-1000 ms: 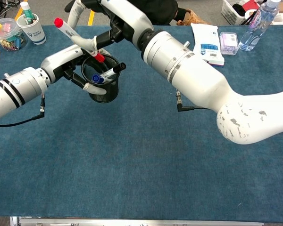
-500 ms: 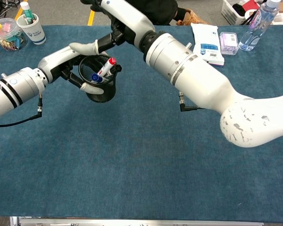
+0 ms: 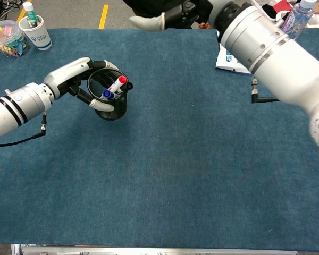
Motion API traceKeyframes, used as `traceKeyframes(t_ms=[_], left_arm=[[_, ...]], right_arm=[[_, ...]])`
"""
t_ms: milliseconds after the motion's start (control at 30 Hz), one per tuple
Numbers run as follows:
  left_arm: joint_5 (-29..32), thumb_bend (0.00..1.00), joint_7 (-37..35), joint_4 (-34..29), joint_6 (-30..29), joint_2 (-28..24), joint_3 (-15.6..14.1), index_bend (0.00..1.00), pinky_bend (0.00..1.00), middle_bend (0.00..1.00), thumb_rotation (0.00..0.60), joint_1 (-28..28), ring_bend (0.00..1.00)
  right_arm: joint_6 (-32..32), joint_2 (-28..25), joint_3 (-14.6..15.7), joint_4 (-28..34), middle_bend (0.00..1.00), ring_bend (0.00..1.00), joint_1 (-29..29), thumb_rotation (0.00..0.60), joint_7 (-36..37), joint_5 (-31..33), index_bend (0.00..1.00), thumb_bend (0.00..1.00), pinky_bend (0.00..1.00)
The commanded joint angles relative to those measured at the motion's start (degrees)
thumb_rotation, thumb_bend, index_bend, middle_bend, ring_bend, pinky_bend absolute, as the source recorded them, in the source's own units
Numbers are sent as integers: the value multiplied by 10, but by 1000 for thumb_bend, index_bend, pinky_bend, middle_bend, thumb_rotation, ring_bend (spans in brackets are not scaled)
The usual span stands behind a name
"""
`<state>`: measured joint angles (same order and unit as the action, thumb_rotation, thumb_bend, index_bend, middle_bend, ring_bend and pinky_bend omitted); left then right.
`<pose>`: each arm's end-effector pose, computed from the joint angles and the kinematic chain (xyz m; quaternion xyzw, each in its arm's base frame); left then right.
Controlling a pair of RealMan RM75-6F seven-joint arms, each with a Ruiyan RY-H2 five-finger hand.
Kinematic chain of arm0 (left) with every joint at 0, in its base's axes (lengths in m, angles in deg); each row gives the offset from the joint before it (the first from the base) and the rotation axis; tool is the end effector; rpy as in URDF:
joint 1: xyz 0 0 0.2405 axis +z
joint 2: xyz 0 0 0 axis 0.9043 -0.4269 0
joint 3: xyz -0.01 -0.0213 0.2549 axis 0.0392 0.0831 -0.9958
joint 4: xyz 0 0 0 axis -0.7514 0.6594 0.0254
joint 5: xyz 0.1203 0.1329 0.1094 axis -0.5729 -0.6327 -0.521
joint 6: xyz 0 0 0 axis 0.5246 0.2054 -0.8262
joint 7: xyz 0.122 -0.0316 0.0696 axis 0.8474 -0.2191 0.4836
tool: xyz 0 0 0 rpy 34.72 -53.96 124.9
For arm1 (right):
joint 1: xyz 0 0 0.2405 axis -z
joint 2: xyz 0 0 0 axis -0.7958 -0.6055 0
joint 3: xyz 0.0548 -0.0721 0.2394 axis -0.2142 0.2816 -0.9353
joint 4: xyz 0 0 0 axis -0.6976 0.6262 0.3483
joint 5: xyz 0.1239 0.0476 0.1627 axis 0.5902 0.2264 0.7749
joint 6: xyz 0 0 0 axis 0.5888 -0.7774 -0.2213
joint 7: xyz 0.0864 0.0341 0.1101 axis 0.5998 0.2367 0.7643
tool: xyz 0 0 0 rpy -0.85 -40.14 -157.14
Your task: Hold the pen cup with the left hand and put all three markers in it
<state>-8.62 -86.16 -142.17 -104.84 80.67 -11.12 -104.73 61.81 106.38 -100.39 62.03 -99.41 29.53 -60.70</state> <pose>-0.1799 0.3290 -0.0152 -0.6205 -0.6047 -0.4585 0.1978 -0.0226 -0.3330 0.0375 0.6121 -0.4662 0.6139 0.1765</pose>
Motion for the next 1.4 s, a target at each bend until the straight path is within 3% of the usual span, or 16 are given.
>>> traceKeyframes(t_ms=[33,600,767,833,967,1067,1267,1400], left_arm=[[-2,23,-11,20,6,11,-6,309,282,400,600,1,324],[-13,23,-71,99,-4,57,-20,308,274,387,600,15,318],[-22,23,-83,113,-4,62,-25,282,254,343,600,15,291],[-27,23,-86,116,-2,61,-30,249,230,295,600,14,234],[-38,23,-91,118,-8,58,-34,94,169,151,600,13,100],[-46,23,-91,116,-21,54,-34,37,152,95,600,13,57],[-60,23,-77,87,-45,23,-33,20,149,74,600,14,44],[-62,23,-57,53,-44,-16,-37,24,149,75,600,14,44]], right_arm=[[2,-23,13,7,92,0,15,547,5,-12,133,190,0],[6,-65,29,-6,92,0,42,548,30,-18,133,189,0],[7,-70,26,-5,92,0,43,548,30,-13,133,189,0],[8,-71,25,-3,92,0,45,549,31,-10,133,189,0],[10,-74,24,-2,92,0,47,548,31,-9,133,190,0],[11,-75,22,-1,92,0,47,550,32,-10,133,190,0],[13,-85,19,0,92,0,51,549,36,-10,133,191,0],[19,-103,35,-1,95,0,66,552,17,-14,133,191,0]])
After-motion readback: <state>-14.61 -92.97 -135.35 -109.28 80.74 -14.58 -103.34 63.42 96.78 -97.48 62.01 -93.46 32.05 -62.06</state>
